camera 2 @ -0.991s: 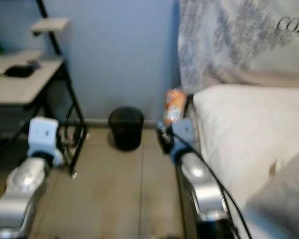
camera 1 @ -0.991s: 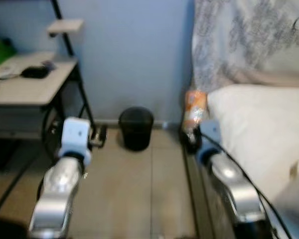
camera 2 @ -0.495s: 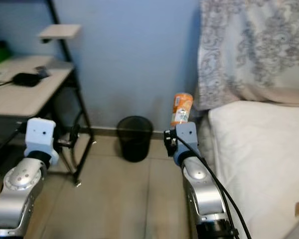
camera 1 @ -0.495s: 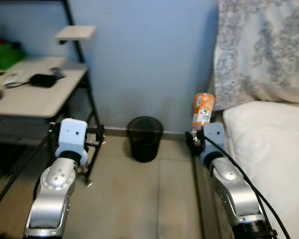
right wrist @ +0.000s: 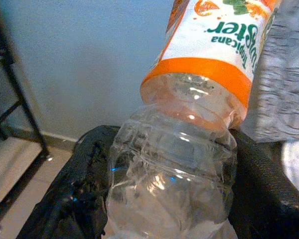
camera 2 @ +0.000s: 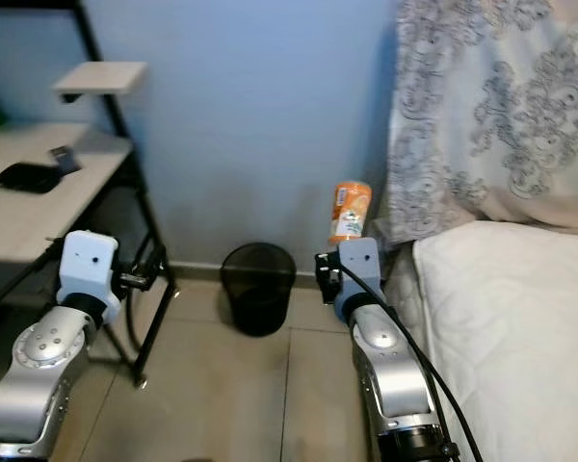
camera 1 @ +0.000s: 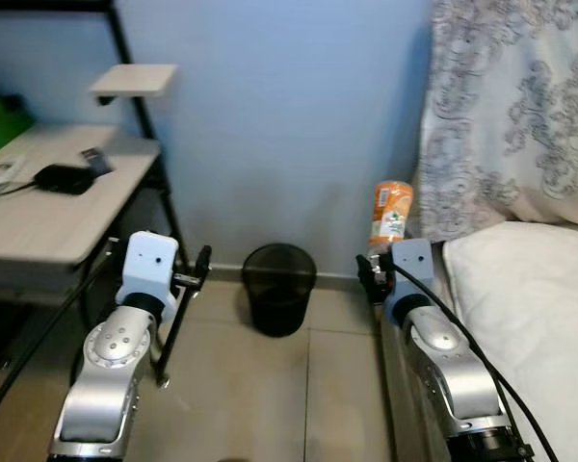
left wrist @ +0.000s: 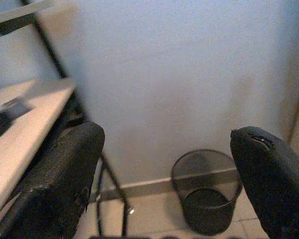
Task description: Clean up the room
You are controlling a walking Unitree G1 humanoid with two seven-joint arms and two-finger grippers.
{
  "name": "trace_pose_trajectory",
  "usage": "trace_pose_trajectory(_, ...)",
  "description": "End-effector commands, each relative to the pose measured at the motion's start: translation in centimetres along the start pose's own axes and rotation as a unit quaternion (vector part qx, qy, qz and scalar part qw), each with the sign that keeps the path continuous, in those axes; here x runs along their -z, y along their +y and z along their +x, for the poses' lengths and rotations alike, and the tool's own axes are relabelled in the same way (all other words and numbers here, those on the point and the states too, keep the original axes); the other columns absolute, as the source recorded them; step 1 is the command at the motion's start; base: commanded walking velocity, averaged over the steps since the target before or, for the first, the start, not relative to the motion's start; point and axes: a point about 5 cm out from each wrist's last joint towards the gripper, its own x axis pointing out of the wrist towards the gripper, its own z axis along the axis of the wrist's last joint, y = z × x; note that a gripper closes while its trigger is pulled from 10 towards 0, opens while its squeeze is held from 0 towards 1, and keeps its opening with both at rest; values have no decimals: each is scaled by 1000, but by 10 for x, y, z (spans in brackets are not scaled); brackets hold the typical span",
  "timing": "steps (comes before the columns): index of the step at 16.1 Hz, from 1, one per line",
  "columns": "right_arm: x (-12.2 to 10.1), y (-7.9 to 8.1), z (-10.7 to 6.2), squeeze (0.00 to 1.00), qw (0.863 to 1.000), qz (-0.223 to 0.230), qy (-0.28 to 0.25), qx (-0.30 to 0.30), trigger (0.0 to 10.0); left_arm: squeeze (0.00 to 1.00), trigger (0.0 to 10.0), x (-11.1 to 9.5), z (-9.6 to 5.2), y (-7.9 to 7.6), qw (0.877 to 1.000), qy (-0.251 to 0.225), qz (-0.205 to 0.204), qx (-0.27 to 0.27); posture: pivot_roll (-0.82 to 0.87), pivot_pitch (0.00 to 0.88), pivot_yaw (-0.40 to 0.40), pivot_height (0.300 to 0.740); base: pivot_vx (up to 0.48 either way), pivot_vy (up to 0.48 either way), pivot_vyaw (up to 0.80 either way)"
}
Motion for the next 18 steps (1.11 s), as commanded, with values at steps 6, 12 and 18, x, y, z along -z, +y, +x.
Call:
trace_pose_trajectory(6, -1, -4, 2, 0, 1000, -13, 0, -3, 10000, 0, 10000, -3, 1, -7, 1000, -6, 1, 19, 149, 0, 22, 740, 392, 0, 0)
trace_pose_trajectory(12, -2, 1, 5, 0, 1000, -18, 1, -19, 10000, 0, 10000, -4, 1, -7, 1000, -7, 4, 22, 150, 0, 24, 740, 391, 0, 0)
trace_pose_trajectory(18, -5, 6, 6, 0, 998, -30, -8, -50, 10000, 0, 10000, -5, 2, -7, 1000, -7, 6, 21, 152, 0, 23, 740, 391, 0, 0)
